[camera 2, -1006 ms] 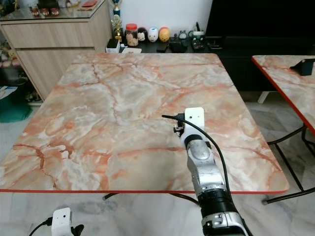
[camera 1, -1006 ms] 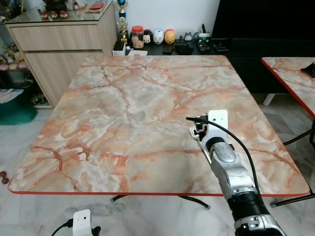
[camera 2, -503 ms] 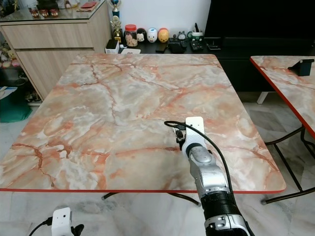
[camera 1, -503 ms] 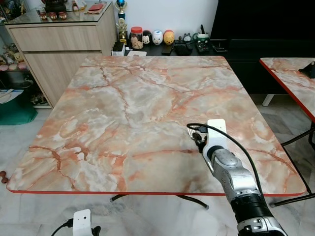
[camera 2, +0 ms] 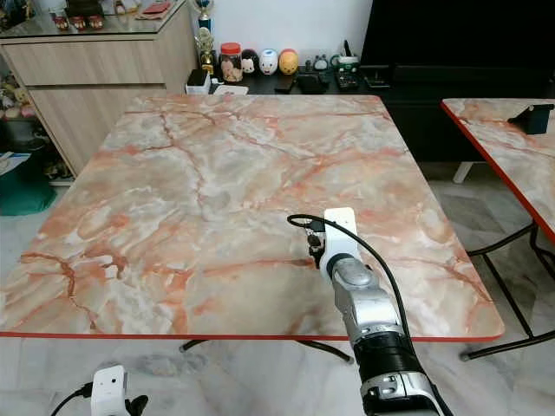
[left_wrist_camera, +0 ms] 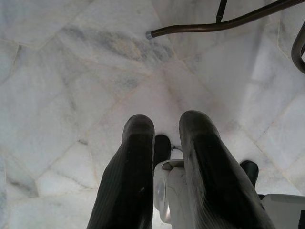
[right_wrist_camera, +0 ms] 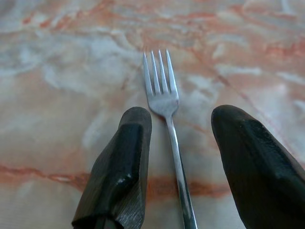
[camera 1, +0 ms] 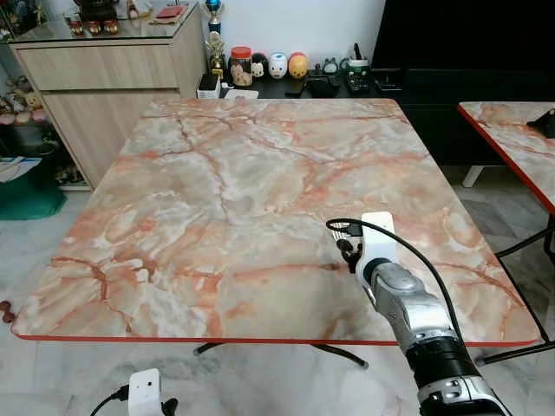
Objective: Setting the table
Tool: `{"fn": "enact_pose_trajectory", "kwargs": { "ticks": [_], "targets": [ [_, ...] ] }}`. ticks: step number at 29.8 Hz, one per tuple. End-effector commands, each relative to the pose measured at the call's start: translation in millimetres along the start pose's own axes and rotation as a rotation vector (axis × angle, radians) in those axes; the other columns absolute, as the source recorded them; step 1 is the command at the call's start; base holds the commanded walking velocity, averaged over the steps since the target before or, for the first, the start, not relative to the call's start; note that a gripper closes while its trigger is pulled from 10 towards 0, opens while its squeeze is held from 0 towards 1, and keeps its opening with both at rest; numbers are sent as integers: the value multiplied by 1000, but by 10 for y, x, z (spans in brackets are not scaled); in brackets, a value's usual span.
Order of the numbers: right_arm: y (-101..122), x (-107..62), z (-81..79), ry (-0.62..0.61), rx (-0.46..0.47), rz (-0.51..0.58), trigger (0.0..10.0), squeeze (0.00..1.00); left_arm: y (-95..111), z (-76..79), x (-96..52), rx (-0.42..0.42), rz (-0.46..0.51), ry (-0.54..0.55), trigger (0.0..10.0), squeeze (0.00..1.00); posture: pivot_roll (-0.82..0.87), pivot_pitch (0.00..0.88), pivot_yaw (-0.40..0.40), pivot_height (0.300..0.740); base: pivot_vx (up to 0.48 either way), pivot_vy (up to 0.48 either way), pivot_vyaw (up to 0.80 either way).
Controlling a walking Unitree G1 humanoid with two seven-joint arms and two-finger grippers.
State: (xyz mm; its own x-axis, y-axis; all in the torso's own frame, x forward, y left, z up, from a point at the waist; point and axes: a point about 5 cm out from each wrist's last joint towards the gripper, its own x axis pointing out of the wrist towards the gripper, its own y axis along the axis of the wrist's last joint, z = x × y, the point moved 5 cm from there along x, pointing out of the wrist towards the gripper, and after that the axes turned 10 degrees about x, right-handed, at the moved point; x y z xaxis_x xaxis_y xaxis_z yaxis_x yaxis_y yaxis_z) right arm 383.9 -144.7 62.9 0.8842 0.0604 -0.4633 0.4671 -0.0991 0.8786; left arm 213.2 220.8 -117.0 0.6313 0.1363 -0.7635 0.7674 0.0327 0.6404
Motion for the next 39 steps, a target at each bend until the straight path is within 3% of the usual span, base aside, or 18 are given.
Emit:
{"fn": "enact_pose_trajectory", "kwargs": {
  "ticks": [1, 6, 7, 8, 11, 12, 14, 15, 29, 30, 31, 32, 39],
  "targets": [
    [-16, 7, 11, -3, -10, -14, 10000, 0, -49, -2, -6, 11, -22, -3, 10000, 0, 27, 15, 0, 740, 0, 0, 0],
    [-59, 23, 19, 2, -7, -30, 10000, 0, -49, -1, -6, 12, -22, -4, 10000, 0, 26, 10, 1, 740, 0, 0, 0],
    [-70, 28, 22, 4, -6, -33, 10000, 867, -50, -1, -6, 12, -22, -4, 10000, 0, 26, 10, 1, 740, 0, 0, 0],
    [-76, 34, 27, 4, -3, -35, 10000, 1000, -51, 0, -6, 13, -22, -4, 10000, 0, 26, 10, 1, 740, 0, 0, 0],
    [-73, 42, 21, 14, -1, -38, 10000, 1000, -51, 0, -6, 13, -22, -4, 10000, 0, 26, 10, 1, 740, 0, 0, 0],
    [-74, 45, 9, 22, -6, -40, 10000, 804, -52, -2, -7, 14, -22, -4, 10000, 0, 27, 8, 2, 740, 0, 0, 0],
    [-75, 46, 1, 28, -9, -42, 10000, 804, -53, -3, -7, 14, -22, -4, 10000, 0, 27, 8, 2, 740, 0, 0, 0],
    [-78, 51, 1, 28, -11, -44, 10000, 0, -54, -3, -7, 14, -22, -4, 10000, 0, 27, 8, 2, 740, 0, 0, 0],
    [-126, 99, 71, -1, 7, -62, 10000, 0, -48, -14, -6, 15, -22, -3, 10000, 0, 30, 20, 6, 740, 0, 0, 0],
    [-133, 104, 72, 0, 12, -63, 8471, 0, -48, -14, -6, 15, -22, -3, 10000, 0, 30, 20, 6, 740, 0, 0, 0],
    [-137, 106, 72, 1, 15, -63, 8471, 0, -48, -14, -6, 16, -22, -3, 10000, 0, 30, 20, 6, 740, 0, 0, 0],
    [-140, 109, 71, 1, 16, -61, 0, 0, -48, -13, -6, 16, -22, -4, 10000, 0, 30, 20, 6, 740, 0, 0, 0],
    [-143, 114, 35, 16, 14, -57, 0, 0, -54, -14, -7, 17, -24, -5, 10000, 0, 32, 23, 7, 740, 0, 0, 0]
  ]
}}
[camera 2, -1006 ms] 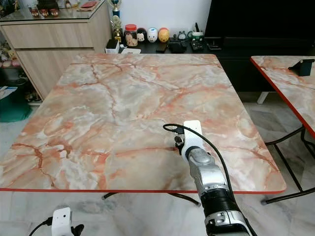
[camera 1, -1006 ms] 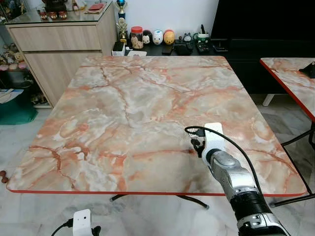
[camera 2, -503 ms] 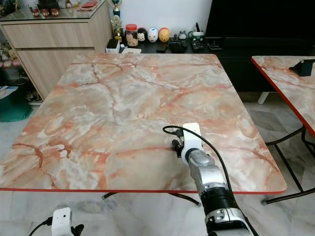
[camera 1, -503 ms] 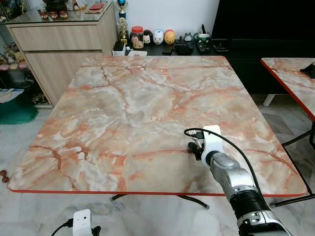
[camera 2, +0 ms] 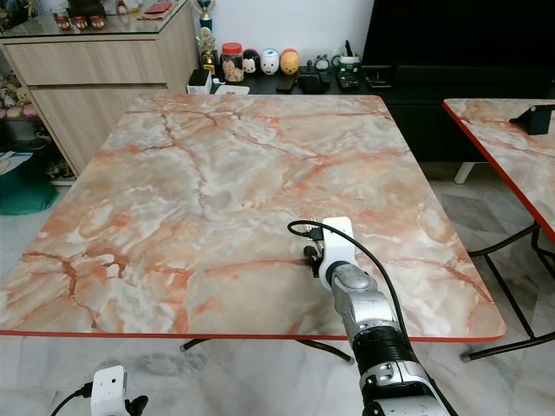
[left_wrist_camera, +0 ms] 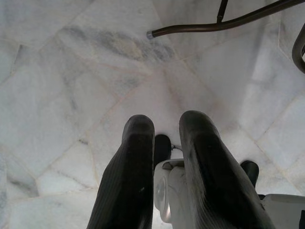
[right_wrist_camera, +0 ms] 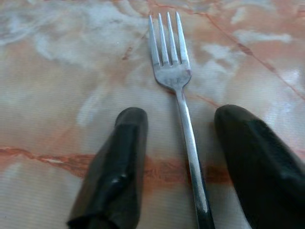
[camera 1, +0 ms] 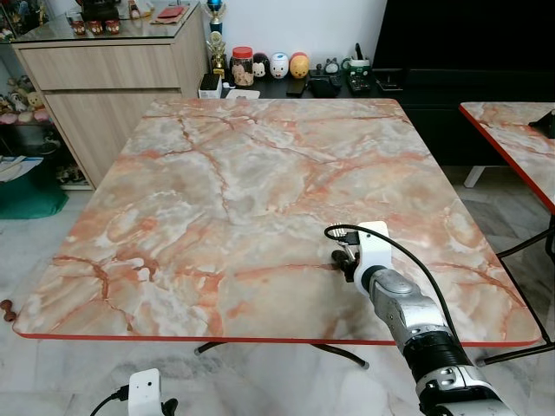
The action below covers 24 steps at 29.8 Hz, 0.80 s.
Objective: Setting the table
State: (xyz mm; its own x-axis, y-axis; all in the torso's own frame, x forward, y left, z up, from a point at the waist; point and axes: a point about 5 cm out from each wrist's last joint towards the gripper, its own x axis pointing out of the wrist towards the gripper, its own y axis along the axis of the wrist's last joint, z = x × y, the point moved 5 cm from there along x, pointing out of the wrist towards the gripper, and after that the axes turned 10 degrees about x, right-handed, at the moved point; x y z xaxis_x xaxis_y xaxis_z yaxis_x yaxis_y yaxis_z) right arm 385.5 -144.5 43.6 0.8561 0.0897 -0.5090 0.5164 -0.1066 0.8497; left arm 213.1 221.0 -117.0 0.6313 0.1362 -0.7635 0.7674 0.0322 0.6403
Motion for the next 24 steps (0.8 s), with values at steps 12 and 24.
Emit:
{"fn": "enact_pose_trajectory", "kwargs": {
  "ticks": [12, 24],
  "targets": [
    [27, 28, -57, 13, -1, 5, 0, 0, -51, -11, -7, 17, -23, -5, 10000, 0, 35, 25, 7, 740, 0, 0, 0],
    [36, 33, -120, 29, 6, 18, 0, 0, -51, -8, -6, 25, -24, -8, 10000, 0, 35, 25, 7, 740, 0, 0, 0]
  ]
}}
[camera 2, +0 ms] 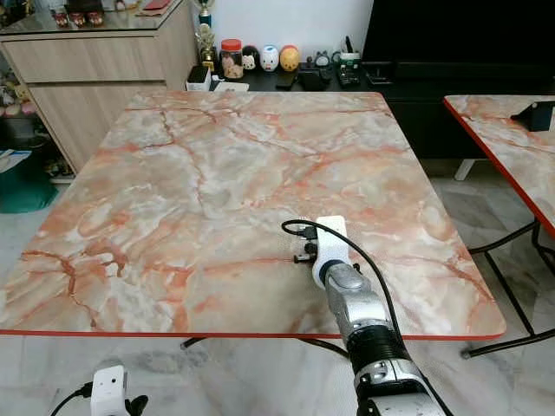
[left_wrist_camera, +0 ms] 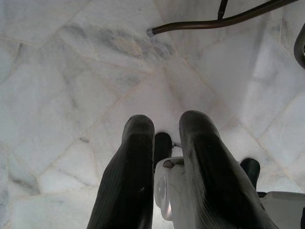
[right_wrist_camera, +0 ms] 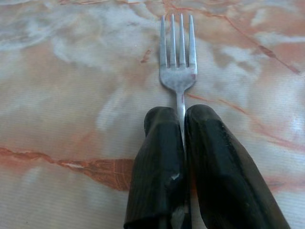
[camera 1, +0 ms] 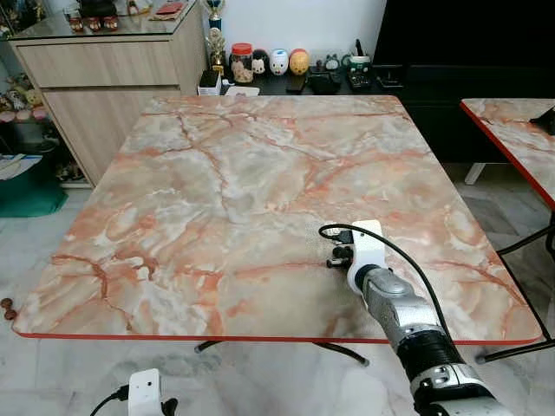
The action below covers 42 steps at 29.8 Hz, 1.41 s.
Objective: Setting the table
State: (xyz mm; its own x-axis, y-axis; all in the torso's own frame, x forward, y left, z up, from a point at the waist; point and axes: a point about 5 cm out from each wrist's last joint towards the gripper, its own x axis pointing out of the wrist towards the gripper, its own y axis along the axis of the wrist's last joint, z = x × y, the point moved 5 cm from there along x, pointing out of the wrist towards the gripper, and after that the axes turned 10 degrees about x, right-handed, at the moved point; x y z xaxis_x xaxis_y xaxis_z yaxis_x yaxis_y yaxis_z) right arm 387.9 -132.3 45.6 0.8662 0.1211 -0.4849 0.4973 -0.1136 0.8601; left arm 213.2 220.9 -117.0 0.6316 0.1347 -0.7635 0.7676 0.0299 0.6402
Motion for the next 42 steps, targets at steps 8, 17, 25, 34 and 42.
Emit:
{"fn": "enact_pose_trajectory", "kwargs": {
  "ticks": [8, 17, 25, 34, 42],
  "targets": [
    [71, 4, -74, 25, 3, 37, 0, 0, -63, -15, -8, 10, -30, 3, 10000, 0, 34, 25, 6, 740, 0, 0, 0],
    [775, -262, -286, 58, -121, 485, 10000, 0, -72, -23, -9, -9, -33, 14, 10000, 0, 34, 25, 6, 740, 0, 0, 0],
    [966, -549, -305, 88, -123, 702, 10000, 0, -95, -32, -13, -80, -38, 41, 10000, 0, 29, 24, 2, 740, 0, 0, 0],
    [1122, -634, -338, 88, -86, 781, 10000, 0, -98, -38, -15, -90, -38, 48, 10000, 0, 27, 24, 6, 740, 0, -211, 0],
    [1147, -646, -271, 65, -65, 788, 10000, 0, -99, -35, -15, -92, -36, 44, 10000, 0, 24, 24, 7, 740, 0, -397, 0]
  ]
}}
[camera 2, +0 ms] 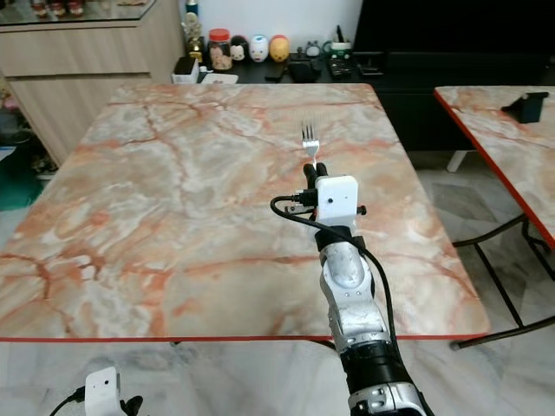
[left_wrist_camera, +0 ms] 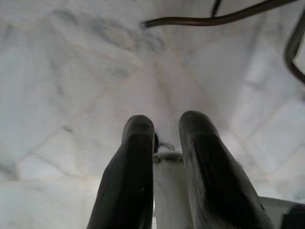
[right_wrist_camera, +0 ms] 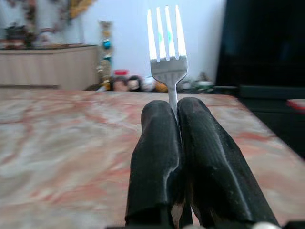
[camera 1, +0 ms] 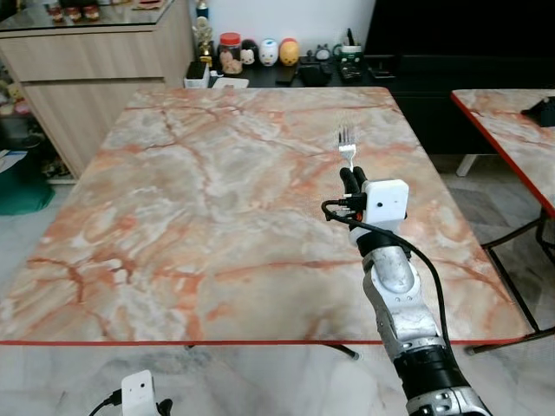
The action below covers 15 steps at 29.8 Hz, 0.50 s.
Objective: Setting the table
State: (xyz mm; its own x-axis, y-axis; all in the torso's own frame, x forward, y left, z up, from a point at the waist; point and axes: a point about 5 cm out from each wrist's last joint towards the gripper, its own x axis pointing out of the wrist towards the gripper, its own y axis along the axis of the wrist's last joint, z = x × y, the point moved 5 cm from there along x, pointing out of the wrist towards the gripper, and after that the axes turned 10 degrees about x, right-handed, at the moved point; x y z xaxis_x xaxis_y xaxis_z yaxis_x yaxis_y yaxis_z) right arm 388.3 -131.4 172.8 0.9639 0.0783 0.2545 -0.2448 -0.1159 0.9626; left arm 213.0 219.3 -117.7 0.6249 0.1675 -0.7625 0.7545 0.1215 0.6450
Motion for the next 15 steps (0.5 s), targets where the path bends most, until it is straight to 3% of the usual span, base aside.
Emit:
{"fn": "enact_pose_trajectory", "kwargs": {
  "ticks": [1, 15],
  "targets": [
    [67, 16, -48, 9, 14, 26, 10000, 0, -88, -61, -15, 2, -33, 12, 10000, 0, 24, 24, 7, 740, 0, -394, 0],
    [250, 99, 29, -16, 11, 79, 10000, 0, -92, -56, -16, 8, -34, 7, 10000, 0, 22, 22, 5, 740, 0, -396, 0]
  ]
}}
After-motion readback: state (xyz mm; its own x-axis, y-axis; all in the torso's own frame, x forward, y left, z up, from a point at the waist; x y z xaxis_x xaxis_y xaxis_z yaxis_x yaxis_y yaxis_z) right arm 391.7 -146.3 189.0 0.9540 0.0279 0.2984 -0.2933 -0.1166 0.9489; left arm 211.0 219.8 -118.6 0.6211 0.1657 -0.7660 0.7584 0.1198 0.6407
